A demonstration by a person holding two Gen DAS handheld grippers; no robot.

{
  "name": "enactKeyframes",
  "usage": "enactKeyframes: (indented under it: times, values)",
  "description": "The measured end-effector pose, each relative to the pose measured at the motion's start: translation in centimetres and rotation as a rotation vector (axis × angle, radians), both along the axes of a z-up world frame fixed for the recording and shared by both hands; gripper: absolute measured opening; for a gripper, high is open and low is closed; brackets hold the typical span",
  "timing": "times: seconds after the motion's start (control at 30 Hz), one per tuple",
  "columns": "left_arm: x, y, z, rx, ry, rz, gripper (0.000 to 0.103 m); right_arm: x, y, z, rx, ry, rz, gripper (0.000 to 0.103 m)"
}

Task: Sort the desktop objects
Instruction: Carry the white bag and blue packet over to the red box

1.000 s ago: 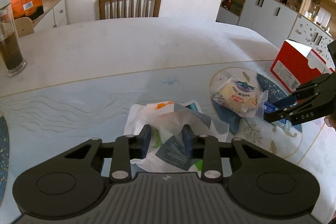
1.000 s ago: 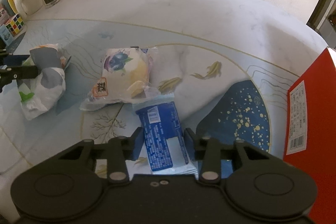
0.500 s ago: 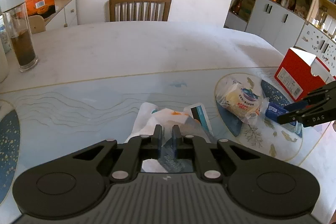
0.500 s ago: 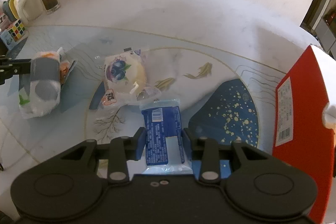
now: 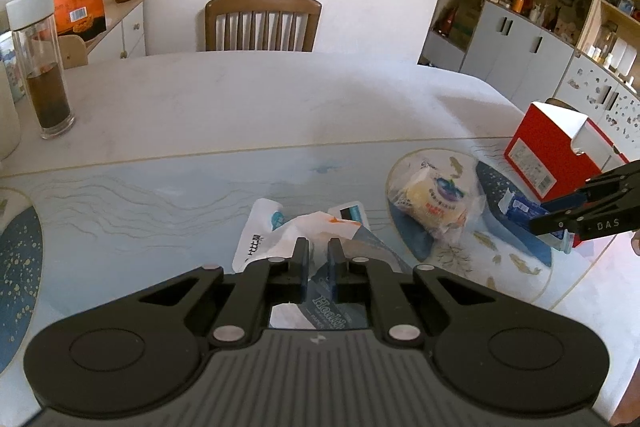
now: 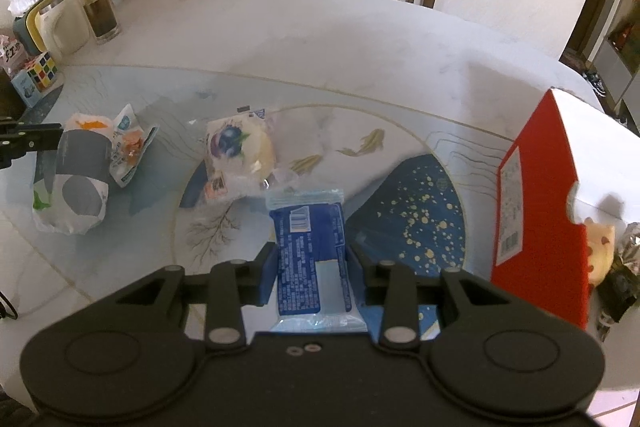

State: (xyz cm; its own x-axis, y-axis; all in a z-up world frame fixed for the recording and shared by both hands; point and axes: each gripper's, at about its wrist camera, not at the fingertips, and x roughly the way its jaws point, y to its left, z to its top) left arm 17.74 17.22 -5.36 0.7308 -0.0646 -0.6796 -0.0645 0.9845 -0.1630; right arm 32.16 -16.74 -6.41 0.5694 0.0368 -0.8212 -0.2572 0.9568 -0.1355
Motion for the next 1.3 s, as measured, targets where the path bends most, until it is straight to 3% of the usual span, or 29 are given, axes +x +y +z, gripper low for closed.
enactKeyframes:
  times: [0.7, 1.3]
  values:
    - [-0.4, -4.1, 2.7, 0.002, -0.027, -0.044, 0.008, -3.7, -1.7, 3.9, 0.06, -0.042, 0.032, 0.036]
    - [1.7, -11.8, 5.1, 0.019, -0.069, -0.128, 0.008, -6.1, -6.8, 7.5, 0.085, -0.096, 0.043, 0.036]
